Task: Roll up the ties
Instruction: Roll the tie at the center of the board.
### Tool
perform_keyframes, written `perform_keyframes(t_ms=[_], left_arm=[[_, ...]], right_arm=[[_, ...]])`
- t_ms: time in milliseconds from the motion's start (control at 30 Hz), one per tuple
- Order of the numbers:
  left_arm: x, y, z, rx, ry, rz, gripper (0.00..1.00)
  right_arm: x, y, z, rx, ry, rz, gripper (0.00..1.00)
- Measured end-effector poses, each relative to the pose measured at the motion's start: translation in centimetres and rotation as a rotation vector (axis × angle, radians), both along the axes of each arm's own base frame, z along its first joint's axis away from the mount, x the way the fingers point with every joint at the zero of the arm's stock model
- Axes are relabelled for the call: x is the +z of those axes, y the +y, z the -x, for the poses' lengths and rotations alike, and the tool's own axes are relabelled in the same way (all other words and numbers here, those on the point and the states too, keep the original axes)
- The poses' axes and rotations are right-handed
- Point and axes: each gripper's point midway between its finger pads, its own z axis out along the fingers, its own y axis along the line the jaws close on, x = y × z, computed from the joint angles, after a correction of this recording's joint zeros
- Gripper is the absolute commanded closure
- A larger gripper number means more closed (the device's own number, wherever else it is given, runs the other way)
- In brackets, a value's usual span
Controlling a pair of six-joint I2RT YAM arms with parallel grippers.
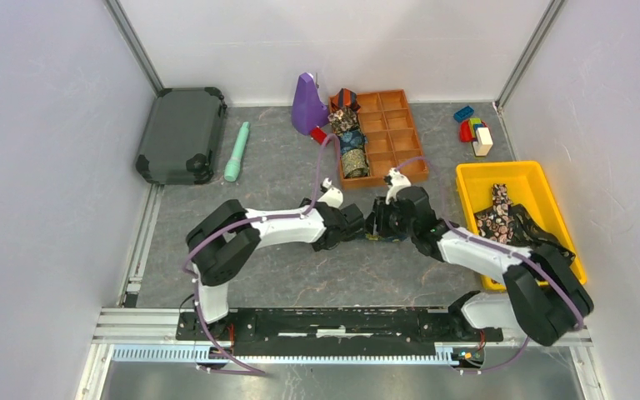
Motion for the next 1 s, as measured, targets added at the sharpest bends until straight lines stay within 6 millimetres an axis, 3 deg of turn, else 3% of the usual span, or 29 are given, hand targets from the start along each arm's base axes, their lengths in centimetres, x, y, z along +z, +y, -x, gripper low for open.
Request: perform_keyframes(t_ms=[167,300,667,1000], left_arm=[[-0.8,-1.1,0.3,-0.034,0.003,-0.091,0.43],[-1.4,-2.1,0.5,-0.06,0.02,-0.13,0.33],[-0.8,-4.2,0.5,-0.075,0.049,-0.09,0.21],[-0.5,-5.3,1.2,-0.085,0.095,-0.041,0.1]], right_arm=[[-0.2,-3.6,0.5,-0.121,-0.01,0.019,0.63],[0.7,-4.8,0.3,-0.166,-0.037,0.012,0.63],[1.6,-5.2,0.7,-0.165,-0.038,0.019,0.63],[6.2,-4.2,-1.5,-0.152,-0.114,0.0,0.62]])
